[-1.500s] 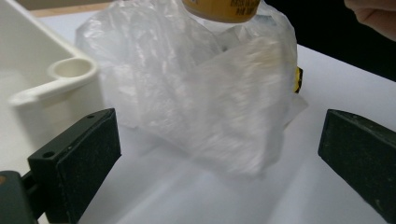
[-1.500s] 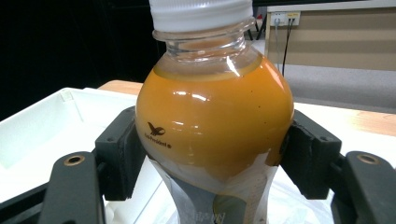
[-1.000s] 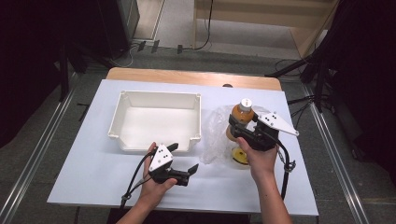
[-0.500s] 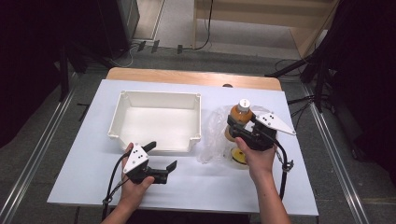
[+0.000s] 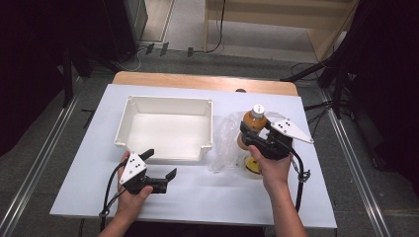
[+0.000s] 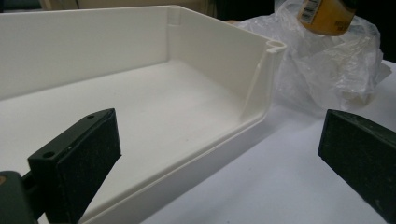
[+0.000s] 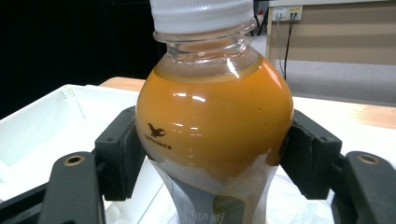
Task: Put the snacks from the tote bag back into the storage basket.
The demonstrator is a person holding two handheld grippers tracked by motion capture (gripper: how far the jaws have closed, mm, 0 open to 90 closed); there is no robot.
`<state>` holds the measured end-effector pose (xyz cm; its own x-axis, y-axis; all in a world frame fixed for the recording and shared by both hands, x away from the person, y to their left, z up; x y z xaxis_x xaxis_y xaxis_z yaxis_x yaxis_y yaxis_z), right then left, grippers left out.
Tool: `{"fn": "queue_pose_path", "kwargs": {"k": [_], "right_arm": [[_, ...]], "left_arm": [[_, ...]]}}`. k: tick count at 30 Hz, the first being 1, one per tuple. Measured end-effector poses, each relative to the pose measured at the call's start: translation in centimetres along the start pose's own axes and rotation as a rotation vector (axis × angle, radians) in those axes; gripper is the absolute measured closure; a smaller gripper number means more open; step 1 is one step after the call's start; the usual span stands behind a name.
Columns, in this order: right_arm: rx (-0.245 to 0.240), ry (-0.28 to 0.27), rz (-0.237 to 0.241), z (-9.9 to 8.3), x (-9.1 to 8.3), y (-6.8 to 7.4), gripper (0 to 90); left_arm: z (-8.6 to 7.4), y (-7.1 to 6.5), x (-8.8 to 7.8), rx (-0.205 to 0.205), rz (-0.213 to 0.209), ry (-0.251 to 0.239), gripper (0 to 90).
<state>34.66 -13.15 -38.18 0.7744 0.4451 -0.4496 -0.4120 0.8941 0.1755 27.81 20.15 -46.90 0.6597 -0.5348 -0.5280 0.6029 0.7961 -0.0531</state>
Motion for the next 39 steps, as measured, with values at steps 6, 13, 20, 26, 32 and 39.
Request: {"fn": "queue_pose_path", "kwargs": {"k": [6,13,20,26,32,39], "right_arm": [[-0.004,0.004,0.005,0.2,0.3,0.3,30.4],[-0.009,0.005,-0.003,0.8,0.4,0.5,30.5],[-0.01,0.006,-0.006,1.2,0.7,0.6,30.5],[-0.006,0.009,-0.004,1.7,1.0,0.9,30.4],[-0.004,0.01,0.006,2.1,1.3,1.6,30.5],[-0.02,0.004,0.011,2.9,2.0,2.5,30.4]], "left_arm": [[-0.4,1.4,-1.0,-0.002,0.029,0.002,0.0],[-0.9,3.2,-2.2,-0.044,0.05,-0.014,0.0],[-1.2,3.7,-2.8,-0.036,0.078,-0.018,0.0],[-1.2,4.2,-3.1,-0.074,0.067,-0.04,0.0],[-1.2,4.2,-3.1,-0.076,0.063,-0.047,0.0],[-1.2,4.3,-3.2,-0.085,0.059,-0.055,0.0]]}}
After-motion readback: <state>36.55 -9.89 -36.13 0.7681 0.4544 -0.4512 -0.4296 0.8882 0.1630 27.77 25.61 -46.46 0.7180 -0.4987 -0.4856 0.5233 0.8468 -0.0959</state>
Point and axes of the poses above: each handheld gripper's, and its own axes: x roughly forward along the jaws, z roughly out of its top, y roughly to its left, the point moved 4 cm from there along x, roughly forward along the jaws, and after that the axes turned 12 degrees about y, right-handed, at the moved point
